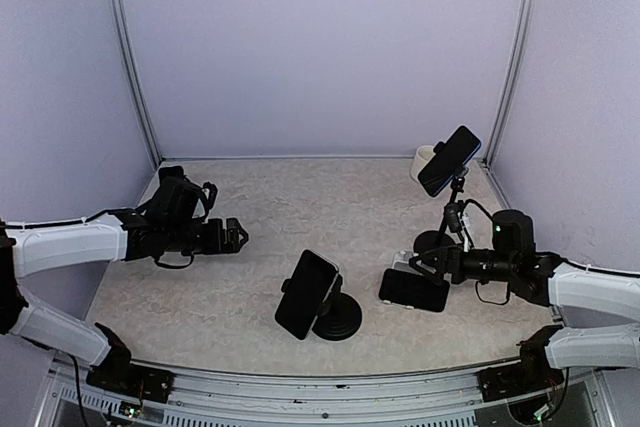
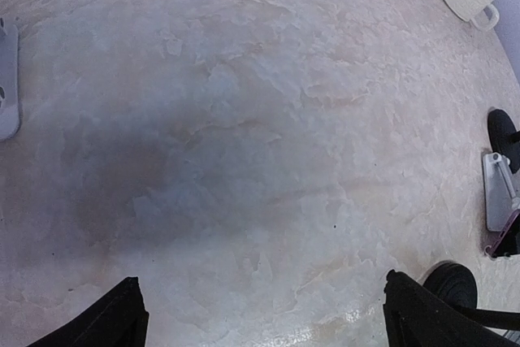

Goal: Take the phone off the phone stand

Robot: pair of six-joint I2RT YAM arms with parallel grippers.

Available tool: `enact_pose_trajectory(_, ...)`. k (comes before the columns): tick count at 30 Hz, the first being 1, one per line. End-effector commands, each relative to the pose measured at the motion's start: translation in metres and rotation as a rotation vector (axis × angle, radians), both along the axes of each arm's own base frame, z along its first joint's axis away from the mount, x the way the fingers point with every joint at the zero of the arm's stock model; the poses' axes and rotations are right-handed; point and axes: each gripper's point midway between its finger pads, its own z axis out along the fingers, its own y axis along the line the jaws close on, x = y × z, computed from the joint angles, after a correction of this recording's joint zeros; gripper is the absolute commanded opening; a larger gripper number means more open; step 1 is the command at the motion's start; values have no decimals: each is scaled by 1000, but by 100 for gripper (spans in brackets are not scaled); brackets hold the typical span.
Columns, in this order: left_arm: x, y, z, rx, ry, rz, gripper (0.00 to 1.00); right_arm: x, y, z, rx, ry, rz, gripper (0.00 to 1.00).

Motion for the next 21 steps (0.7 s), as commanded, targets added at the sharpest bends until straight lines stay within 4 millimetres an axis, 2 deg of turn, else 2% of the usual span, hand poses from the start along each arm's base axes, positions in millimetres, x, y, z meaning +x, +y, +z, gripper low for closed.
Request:
enact_pose_trajectory(1, 21, 22, 17, 39, -38, 85, 99, 3, 6, 21, 2, -75, 26, 91)
enact_pose_trajectory(7, 51, 83, 39, -23, -57, 244, 99, 2, 7, 23, -5, -84, 30, 91)
enact_pose_trajectory(10, 61, 101, 61, -29, -120, 286, 99, 2, 7, 23, -8, -86, 31, 91)
enact_pose_trajectory(14, 75, 146, 87, 31, -173, 411, 99, 2, 7, 25, -9, -91, 31, 91)
enact_pose_trajectory(18, 87, 186, 99, 75, -163, 496, 99, 1, 8, 28, -5, -99, 34, 91)
enact_pose_trajectory(21, 90, 205, 95, 104, -141, 537, 99, 1, 7, 28, -8, -103, 33, 91)
